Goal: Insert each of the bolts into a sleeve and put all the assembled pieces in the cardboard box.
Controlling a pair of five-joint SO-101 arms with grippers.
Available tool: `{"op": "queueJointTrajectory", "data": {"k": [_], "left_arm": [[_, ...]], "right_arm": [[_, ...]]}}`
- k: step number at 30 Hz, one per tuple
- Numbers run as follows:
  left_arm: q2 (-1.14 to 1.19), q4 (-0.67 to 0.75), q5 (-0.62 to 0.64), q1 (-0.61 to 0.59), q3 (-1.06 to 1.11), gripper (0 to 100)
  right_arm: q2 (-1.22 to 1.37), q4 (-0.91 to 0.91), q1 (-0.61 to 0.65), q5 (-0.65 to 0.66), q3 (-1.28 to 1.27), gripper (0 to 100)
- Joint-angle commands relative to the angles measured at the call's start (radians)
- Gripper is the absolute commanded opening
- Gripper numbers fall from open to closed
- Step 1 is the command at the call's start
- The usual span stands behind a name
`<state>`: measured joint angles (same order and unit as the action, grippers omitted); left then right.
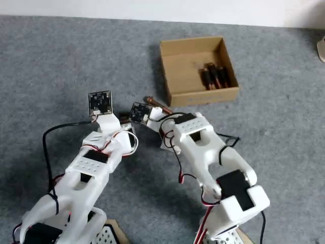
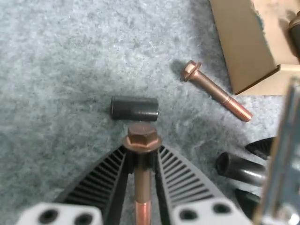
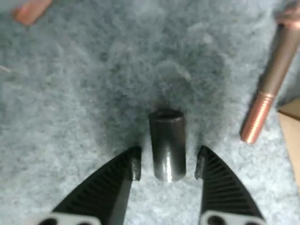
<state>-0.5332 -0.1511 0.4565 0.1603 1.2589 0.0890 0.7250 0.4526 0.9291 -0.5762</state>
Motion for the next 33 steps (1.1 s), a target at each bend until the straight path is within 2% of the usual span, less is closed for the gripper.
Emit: {"op": "queueJointTrajectory", "data": {"k": [1, 10, 12, 15, 22, 33], "left_arm": [[-0.033, 0.018, -0.008, 0.035, -0.01, 0], [-0.033, 0.02, -0.009, 0.042, -0.002, 0], [-0.033, 0.02, -0.009, 0.042, -0.002, 0], [-0.033, 0.02, -0.009, 0.042, -0.002, 0], [-0.033, 0.02, -0.009, 0.042, -0.002, 0], [-0.033, 0.021, -0.006, 0.036, -0.002, 0]], "right_arm": [[0.021, 0.002, 0.012, 0.051, 0.035, 19.8], [0.131, 0.002, 0.038, 0.1, 0.12, 19.3], [0.177, 0.002, 0.038, 0.098, 0.156, 15.1], [0.245, 0.002, 0.038, 0.097, 0.197, 0.7], [0.286, 0.005, 0.033, 0.094, 0.222, 0.5], [0.12, 0.002, 0.031, -0.115, 0.217, 0.5]]}}
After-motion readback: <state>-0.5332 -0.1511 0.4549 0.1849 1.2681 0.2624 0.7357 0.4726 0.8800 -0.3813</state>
